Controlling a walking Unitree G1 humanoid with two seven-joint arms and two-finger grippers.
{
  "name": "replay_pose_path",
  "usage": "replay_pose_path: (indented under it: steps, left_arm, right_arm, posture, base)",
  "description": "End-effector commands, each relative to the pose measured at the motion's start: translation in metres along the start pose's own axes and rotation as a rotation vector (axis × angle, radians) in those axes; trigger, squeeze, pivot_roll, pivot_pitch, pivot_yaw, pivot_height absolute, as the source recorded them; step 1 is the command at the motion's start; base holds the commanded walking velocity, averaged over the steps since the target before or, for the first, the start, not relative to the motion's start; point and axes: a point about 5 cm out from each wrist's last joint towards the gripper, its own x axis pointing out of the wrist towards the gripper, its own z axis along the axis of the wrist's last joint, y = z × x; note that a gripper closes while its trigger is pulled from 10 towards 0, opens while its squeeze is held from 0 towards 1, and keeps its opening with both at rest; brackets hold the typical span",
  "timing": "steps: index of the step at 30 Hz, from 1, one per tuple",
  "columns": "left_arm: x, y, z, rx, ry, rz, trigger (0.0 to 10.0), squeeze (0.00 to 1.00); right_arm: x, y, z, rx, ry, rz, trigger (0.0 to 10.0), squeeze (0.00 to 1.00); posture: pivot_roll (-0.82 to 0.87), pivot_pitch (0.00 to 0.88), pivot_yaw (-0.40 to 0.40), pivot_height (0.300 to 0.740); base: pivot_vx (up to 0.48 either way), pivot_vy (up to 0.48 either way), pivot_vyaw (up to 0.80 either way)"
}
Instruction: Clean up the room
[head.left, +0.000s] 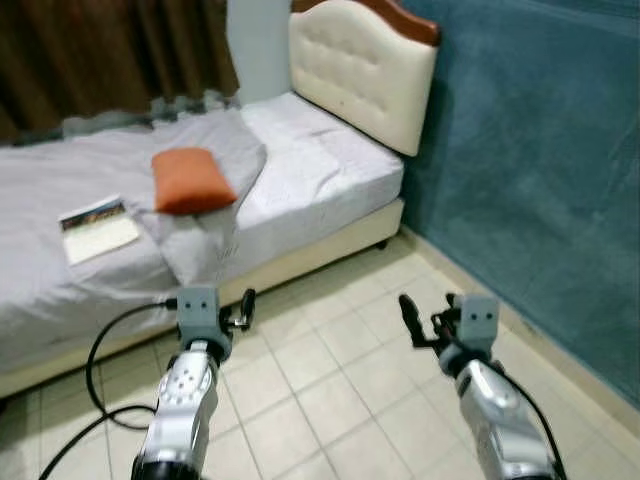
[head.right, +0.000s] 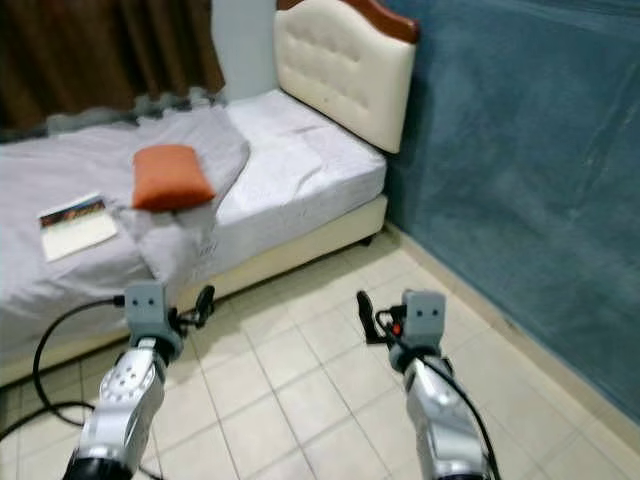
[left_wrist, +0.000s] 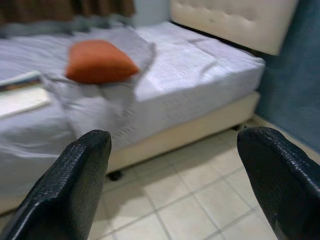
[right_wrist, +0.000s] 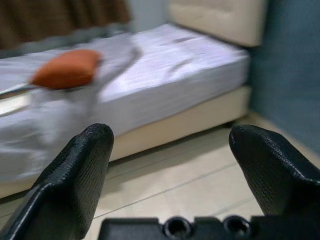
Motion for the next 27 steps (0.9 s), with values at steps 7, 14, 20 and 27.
replay_pose_path:
  steps: [7,14,20,27]
  left_arm:
    - [0.002,0.000,0.004,-0.020,-0.038,-0.012,10.0,0.00]
    - [0.004,0.002,0.004,-0.013,-0.040,-0.010,10.0,0.00]
    - [0.005,0.003,0.004,-0.012,-0.038,-0.012,10.0,0.00]
    - [0.008,0.004,0.005,-0.008,-0.040,-0.017,10.0,0.00]
  right_arm:
    - [0.001,0.008,0.007,0.027,-0.061,0.095,10.0,0.00]
    - [0.002,0.005,0.003,0.008,-0.039,0.051,10.0,0.00]
    - [0.002,0.005,0.003,-0.003,-0.043,0.053,10.0,0.00]
    - [0.002,0.005,0.004,-0.011,-0.058,0.047,10.0,0.00]
  posture:
    - [-0.12,0.000,0.061,0.740]
    - [-0.12,0.000,0.068,0.740]
    - [-0.12,0.000,0.071,0.740]
    - [-0.12,0.000,0.070,0.740]
  base:
    - [0.411,0.000,0.67]
    - [0.480,0.000,0.46]
    - [0.480,0.000,0.00]
    - [0.480,0.000,0.66]
